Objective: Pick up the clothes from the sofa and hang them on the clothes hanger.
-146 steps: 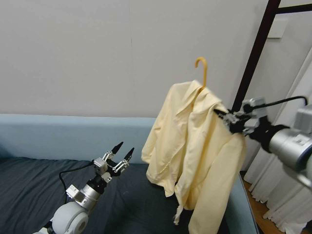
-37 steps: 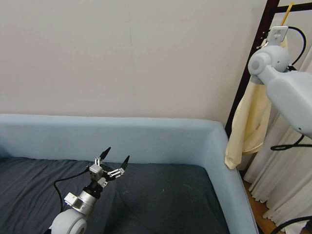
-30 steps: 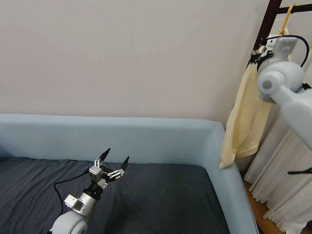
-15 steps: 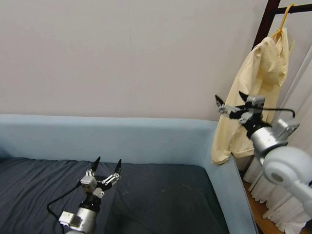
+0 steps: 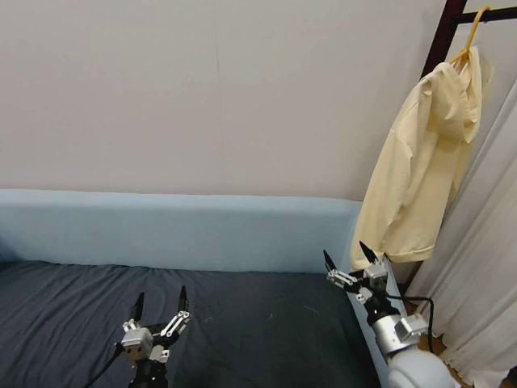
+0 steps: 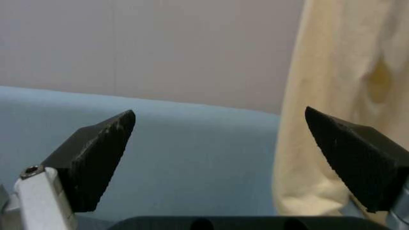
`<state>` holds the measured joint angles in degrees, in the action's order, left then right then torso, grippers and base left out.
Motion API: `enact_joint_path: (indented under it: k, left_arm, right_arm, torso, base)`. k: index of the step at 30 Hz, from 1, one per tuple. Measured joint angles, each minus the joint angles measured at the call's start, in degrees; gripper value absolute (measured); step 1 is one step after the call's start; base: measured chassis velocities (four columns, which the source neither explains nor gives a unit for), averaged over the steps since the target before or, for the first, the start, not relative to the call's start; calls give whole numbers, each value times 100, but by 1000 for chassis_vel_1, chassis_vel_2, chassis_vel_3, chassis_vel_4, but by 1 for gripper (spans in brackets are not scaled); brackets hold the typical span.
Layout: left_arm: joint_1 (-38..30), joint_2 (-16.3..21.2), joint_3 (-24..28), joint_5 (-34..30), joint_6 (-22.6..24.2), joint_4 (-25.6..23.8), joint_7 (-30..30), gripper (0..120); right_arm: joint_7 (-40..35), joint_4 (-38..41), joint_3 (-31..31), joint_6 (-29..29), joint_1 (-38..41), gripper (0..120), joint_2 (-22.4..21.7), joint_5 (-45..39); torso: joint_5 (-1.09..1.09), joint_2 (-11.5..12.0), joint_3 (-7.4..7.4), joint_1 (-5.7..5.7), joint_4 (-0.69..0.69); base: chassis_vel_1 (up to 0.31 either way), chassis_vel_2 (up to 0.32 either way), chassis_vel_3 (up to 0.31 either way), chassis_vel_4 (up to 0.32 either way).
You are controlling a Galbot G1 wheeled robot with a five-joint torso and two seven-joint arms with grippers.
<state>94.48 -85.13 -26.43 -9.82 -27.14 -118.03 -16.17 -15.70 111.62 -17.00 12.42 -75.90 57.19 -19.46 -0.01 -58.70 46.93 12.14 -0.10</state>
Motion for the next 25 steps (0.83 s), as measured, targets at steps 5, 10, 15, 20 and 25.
enact_joint_path:
  k: [5,10,15,20,25]
  left_arm:
    - [173,-148,66,153,-96,41,-55,100]
    - [246,33,150,49,-57,102,-75,100]
    - [254,69,155,6,6,87,16,100]
    - [250,82,157,-11,18,84,43,100]
    - [245,87,159,-17,21,83,48,100]
  right_arm:
    - [104,166,-585,223,-660,100,558,454]
    - [-73,499,-813,53,-1143,100,922,701]
    - [-85,553,-823,45,-1196,100,985,800]
    - [-90,557,-815,34,-1181,100,980,807]
    - [-93,557,-804,26,-1166,100,969,796]
  torso:
    - [-1,0,0,0,0]
    - [-1,0,0,0,1]
    - [0,0,1,0,2]
    - [0,0,1,1,2]
    - [0,0,1,1,2]
  base:
    - [0,0,0,0]
    - [0,0,0,0]
    - [0,0,0,0]
    - [0,0,0,0]
    - [0,0,0,0]
